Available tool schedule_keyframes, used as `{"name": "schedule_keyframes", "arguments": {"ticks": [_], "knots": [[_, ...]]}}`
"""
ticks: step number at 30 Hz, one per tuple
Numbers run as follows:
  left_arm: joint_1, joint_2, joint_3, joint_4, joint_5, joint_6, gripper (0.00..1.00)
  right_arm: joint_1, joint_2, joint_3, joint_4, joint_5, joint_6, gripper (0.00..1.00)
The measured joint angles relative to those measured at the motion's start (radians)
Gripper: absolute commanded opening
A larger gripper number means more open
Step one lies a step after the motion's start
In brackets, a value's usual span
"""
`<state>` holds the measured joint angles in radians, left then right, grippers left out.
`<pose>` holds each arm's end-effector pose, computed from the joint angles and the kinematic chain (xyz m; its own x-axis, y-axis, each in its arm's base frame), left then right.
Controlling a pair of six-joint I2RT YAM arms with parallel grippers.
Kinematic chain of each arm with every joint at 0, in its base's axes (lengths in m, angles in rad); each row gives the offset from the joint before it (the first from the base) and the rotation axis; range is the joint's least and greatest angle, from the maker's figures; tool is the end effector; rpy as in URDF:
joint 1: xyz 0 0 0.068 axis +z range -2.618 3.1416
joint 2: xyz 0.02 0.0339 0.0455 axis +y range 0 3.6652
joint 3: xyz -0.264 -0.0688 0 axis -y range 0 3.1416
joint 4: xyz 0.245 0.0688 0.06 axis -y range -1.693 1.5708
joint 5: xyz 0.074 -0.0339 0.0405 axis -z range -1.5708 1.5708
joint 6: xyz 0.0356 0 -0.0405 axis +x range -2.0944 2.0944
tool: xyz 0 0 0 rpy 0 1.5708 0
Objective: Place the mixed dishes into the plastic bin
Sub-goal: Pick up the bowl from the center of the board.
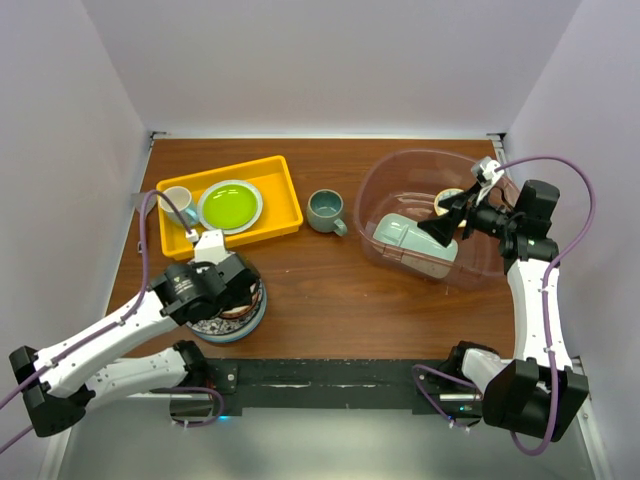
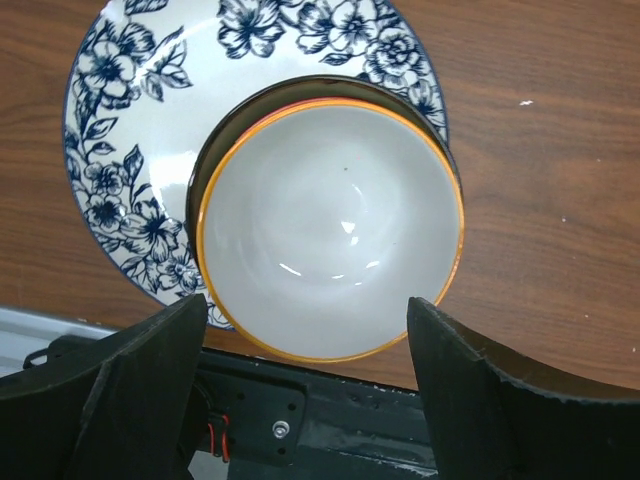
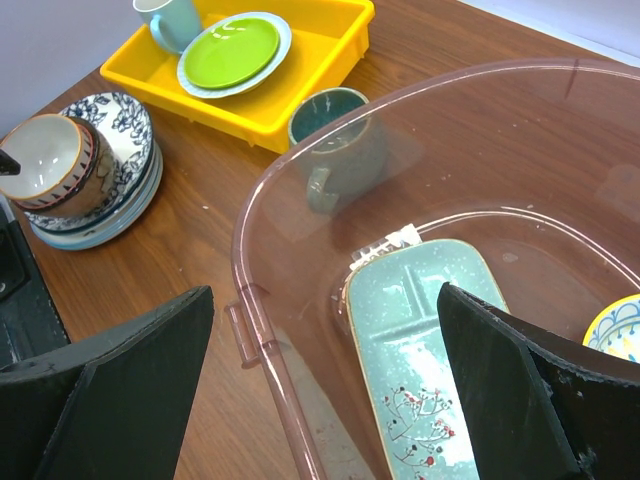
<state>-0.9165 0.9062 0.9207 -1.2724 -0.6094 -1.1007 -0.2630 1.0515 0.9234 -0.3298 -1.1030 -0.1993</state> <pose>0.0971 -0.0932 0.2867 -0.7468 -0.2276 -0.6249 -0.2701 0.9624 -0.0277 0.2211 -0.0266 0.3311 -0.2886 -0.0148 -0.9573 -0.7274 0.6536 0.2092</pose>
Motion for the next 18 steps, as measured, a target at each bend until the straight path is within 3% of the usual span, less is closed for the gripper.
{"name": "schedule_keyframes", "arguments": {"ticks": [7, 18], "knots": [[0.001, -0.023, -0.033, -0.029, -0.021, -0.145, 0.67, 0.0, 0.0, 0.0, -0.006, 0.0, -0.001, 0.98], [0.016, -0.011, -0.077, -0.035, -0.05, -0.227, 0.62, 0.0, 0.0, 0.0, -0.014, 0.001, -0.003, 0.98]]}}
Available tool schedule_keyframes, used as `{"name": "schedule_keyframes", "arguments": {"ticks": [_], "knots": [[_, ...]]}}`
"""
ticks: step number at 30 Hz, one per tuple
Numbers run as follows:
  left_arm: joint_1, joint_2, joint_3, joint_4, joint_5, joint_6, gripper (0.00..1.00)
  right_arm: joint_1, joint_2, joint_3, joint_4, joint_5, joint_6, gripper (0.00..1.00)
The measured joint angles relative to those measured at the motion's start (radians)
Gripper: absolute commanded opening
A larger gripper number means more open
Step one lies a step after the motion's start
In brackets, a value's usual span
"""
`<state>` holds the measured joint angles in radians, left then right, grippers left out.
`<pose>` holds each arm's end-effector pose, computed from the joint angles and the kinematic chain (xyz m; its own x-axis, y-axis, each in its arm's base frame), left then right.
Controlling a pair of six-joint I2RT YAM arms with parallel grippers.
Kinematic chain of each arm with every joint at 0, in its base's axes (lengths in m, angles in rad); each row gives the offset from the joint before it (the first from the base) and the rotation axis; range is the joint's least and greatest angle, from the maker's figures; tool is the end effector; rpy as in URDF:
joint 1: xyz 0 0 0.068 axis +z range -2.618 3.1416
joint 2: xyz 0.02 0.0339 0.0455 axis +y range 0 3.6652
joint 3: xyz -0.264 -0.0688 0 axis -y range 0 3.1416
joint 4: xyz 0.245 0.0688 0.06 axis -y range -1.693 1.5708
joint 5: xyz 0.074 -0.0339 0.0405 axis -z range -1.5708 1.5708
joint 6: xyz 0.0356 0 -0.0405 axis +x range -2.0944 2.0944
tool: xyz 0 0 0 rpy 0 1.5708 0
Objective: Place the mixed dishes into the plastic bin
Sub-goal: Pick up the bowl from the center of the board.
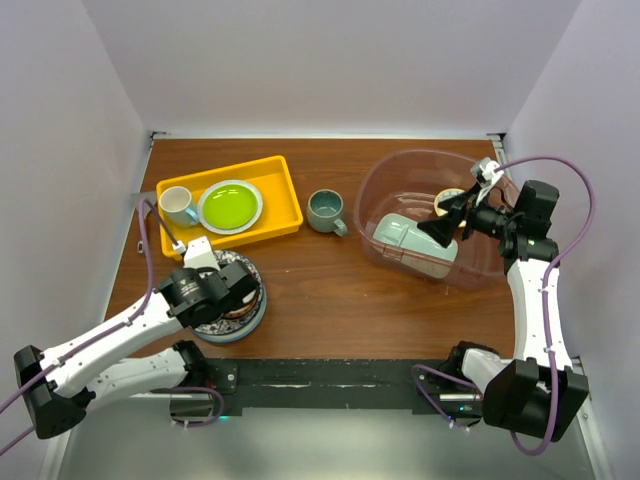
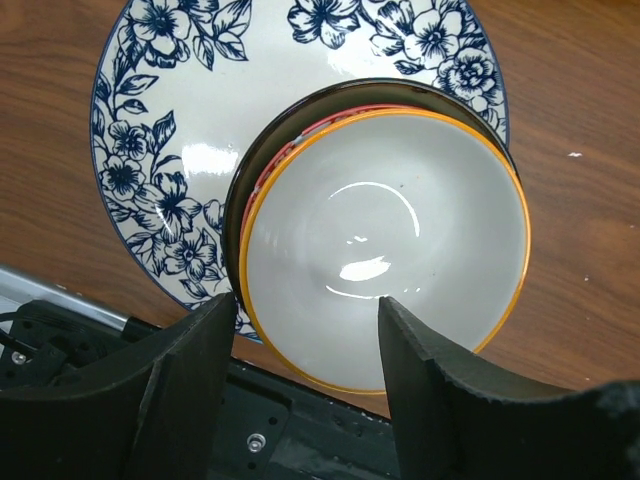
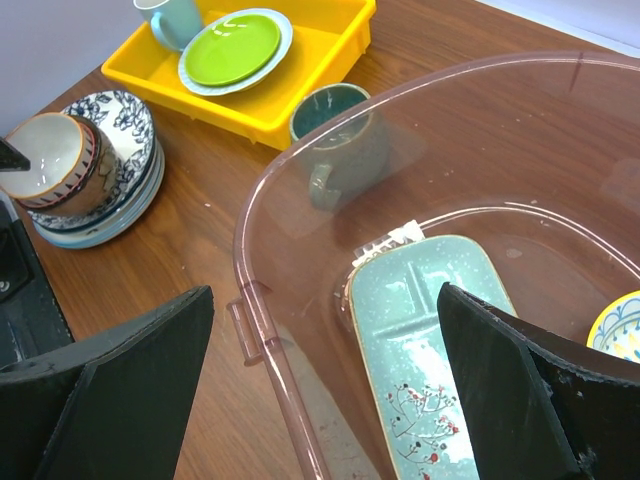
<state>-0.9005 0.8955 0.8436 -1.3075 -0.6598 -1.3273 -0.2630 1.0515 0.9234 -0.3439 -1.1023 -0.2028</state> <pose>0.0942 -0.0838 0.2669 -0.6698 -0.3894 -0.6322 -0.4595 0.8862 -0.0591 0.2206 -0.0265 0.3300 -0.2991 -0.0137 -0.9541 -0.7251 0.6533 0.2180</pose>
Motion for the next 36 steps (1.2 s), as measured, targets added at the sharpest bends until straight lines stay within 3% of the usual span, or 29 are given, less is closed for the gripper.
{"name": "schedule_keyframes", "arguments": {"ticks": [6, 19, 25, 36], "knots": [[0.006, 0.018, -0.008, -0.001, -0.009, -0.018, 0.48, 0.0, 0.0, 0.0, -0.003, 0.001, -0.001, 0.98], [0.01, 0.055, -0.018, -0.026, -0.035, -0.023, 0.29, 0.0, 0.0, 0.004, -0.007, 0.01, -0.003, 0.98], [0.01, 0.039, -0.018, -0.032, -0.045, -0.019, 0.0, 0.0, 0.0, 0.004, -0.008, 0.01, -0.004, 0.98], [0.014, -0.091, 0.003, -0.027, -0.058, 0.014, 0.0, 0.0, 0.0, 0.006, -0.008, 0.01, -0.005, 0.98]]}}
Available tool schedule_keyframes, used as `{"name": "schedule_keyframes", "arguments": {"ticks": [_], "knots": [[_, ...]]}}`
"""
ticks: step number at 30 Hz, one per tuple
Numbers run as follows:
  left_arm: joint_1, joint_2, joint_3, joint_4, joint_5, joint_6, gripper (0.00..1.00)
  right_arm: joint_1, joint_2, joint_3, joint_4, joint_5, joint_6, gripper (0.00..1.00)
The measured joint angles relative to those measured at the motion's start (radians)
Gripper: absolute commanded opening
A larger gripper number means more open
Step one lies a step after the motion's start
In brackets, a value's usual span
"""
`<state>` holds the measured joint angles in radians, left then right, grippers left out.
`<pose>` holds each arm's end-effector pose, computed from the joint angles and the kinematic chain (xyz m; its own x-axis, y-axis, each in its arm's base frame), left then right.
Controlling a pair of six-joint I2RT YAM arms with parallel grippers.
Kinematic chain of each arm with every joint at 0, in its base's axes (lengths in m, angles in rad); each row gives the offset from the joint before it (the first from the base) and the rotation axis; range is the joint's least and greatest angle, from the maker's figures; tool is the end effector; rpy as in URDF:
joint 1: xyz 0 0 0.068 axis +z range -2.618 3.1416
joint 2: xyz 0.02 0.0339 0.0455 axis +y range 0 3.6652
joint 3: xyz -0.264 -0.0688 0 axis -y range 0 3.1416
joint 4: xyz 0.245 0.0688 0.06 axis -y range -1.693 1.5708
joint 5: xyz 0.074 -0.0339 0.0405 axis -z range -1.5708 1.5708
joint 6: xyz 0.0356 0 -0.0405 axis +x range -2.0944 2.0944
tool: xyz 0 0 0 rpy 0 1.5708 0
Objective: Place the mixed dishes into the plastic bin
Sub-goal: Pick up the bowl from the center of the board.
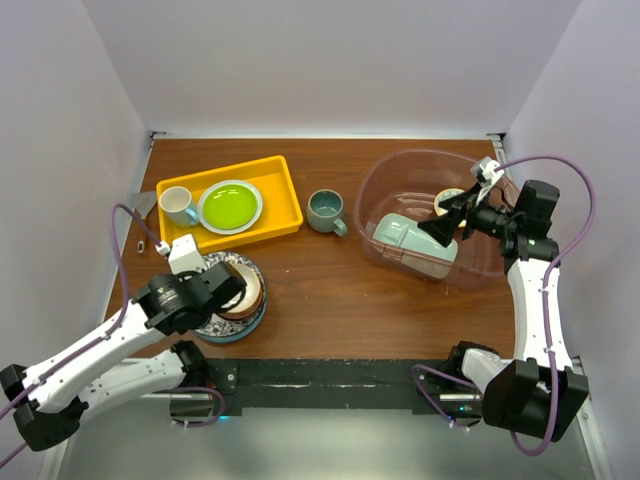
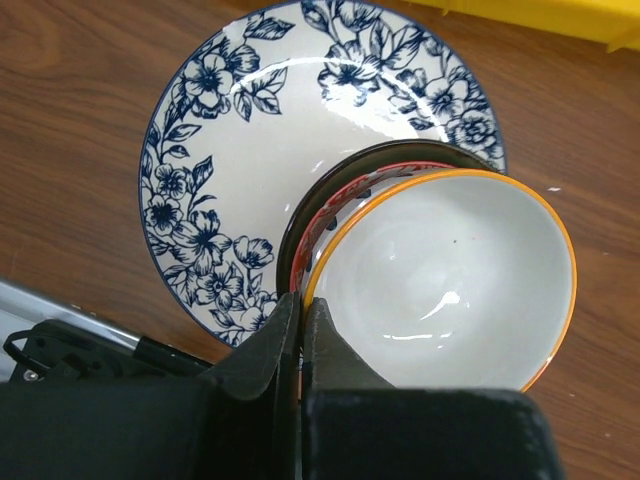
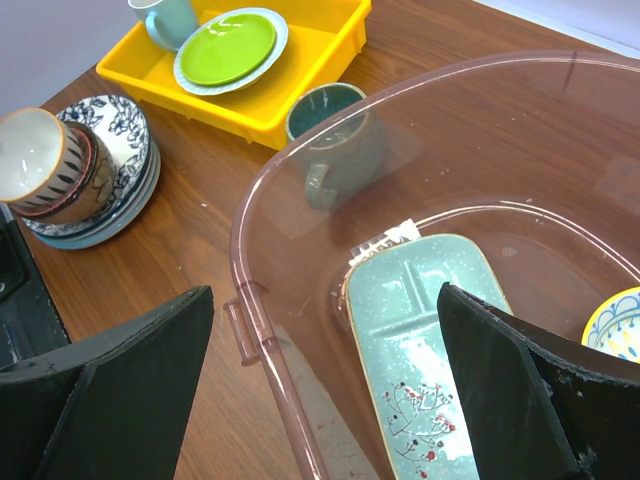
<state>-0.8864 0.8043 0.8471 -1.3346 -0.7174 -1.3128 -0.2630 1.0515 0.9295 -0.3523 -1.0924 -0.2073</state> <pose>0.0857 -0.0680 0.2772 -0.6089 -0.4062 -0.6814 -0.4679 0.8775 -0.1050 0.2205 -0.0266 0.3312 -0.2993 -0.0176 -0.9540 -0.7199 0.6604 0.2137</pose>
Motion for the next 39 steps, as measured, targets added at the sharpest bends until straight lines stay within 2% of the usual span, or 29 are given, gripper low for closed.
{"name": "schedule_keyframes", "arguments": {"ticks": [9, 18, 31, 39], "knots": [[0.0, -0.058, 0.084, 0.011, -0.01, 0.067, 0.0, 0.0, 0.0, 0.0, 0.0, 0.0, 0.0, 0.98], [0.0, -0.097, 0.135, 0.104, -0.009, 0.2, 0.0, 0.0, 0.0, 0.0, 0.0, 0.0, -0.003, 0.98], [0.0, -0.079, 0.145, 0.383, 0.113, 0.402, 0.0, 0.0, 0.002, 0.001, -0.011, -0.018, -0.011, 0.98], [0.0, 0.037, 0.145, 0.61, 0.225, 0.509, 0.0, 0.0, 0.015, 0.002, -0.034, -0.055, -0.022, 0.98]]}}
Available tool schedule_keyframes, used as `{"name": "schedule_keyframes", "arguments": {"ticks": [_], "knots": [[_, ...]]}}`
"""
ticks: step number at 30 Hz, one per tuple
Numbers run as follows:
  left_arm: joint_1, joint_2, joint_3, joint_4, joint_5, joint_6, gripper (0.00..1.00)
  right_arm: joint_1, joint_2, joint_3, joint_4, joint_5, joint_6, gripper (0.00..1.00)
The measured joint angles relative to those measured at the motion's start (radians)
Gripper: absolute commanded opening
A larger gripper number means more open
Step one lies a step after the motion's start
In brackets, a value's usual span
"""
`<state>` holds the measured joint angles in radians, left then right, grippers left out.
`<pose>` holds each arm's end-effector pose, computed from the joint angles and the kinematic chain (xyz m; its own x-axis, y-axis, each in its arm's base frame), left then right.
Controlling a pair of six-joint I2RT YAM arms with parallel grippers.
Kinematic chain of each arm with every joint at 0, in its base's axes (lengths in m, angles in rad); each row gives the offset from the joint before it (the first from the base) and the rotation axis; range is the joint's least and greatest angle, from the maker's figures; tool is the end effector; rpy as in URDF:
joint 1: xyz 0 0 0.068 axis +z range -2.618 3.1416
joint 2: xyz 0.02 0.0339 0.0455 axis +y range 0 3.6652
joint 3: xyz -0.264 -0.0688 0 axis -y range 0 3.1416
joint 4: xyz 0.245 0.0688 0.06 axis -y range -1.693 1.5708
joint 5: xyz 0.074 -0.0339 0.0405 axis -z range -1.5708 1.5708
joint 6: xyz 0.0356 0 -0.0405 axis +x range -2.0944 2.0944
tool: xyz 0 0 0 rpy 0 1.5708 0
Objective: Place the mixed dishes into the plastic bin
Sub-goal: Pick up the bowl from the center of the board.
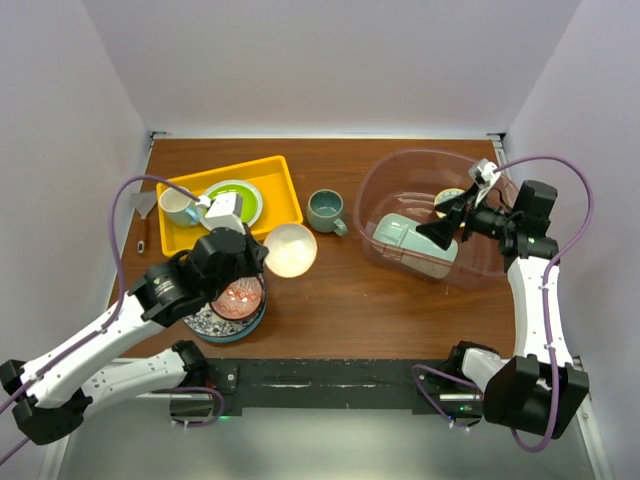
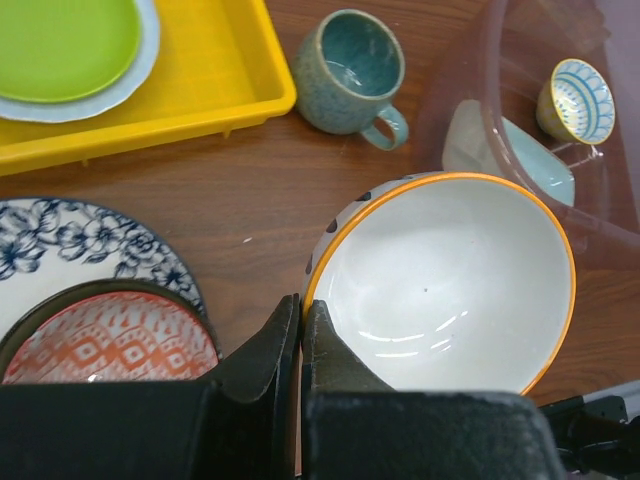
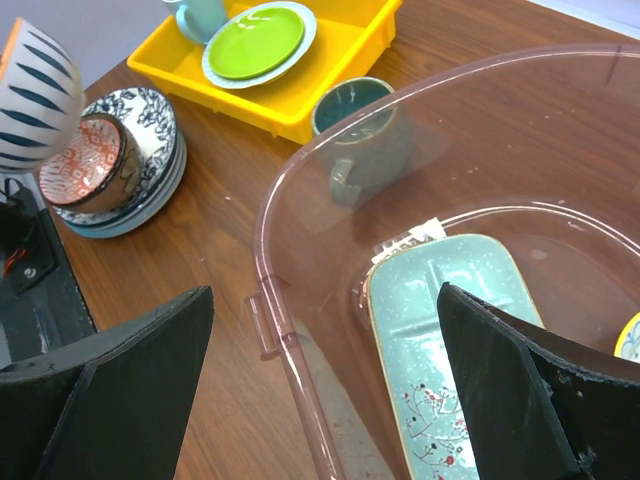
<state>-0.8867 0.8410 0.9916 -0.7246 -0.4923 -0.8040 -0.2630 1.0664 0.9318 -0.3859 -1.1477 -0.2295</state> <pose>0.1178 -0.1178 0.3491 -0.5493 -0.3306 -0.7675 0.0527 0.9029 -0.4267 0.2210 -0.0259 0.3271 -0.3181 -0.0111 -0.9480 -0.7491 0.6158 0.2442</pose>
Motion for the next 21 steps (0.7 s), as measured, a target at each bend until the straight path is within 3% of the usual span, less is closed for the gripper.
{"name": "schedule_keyframes", "arguments": {"ticks": [8, 21], "knots": [[-0.021, 0.125, -0.008, 0.193, 0.056, 0.037, 0.0, 0.018, 0.016, 0.004, -0.015, -0.024, 0.0, 0.98], [-0.183, 0.349, 0.006, 0.316, -0.09, 0.033, 0.0, 0.192, 0.072, 0.025, -0.059, -0.015, -0.032, 0.98]]}}
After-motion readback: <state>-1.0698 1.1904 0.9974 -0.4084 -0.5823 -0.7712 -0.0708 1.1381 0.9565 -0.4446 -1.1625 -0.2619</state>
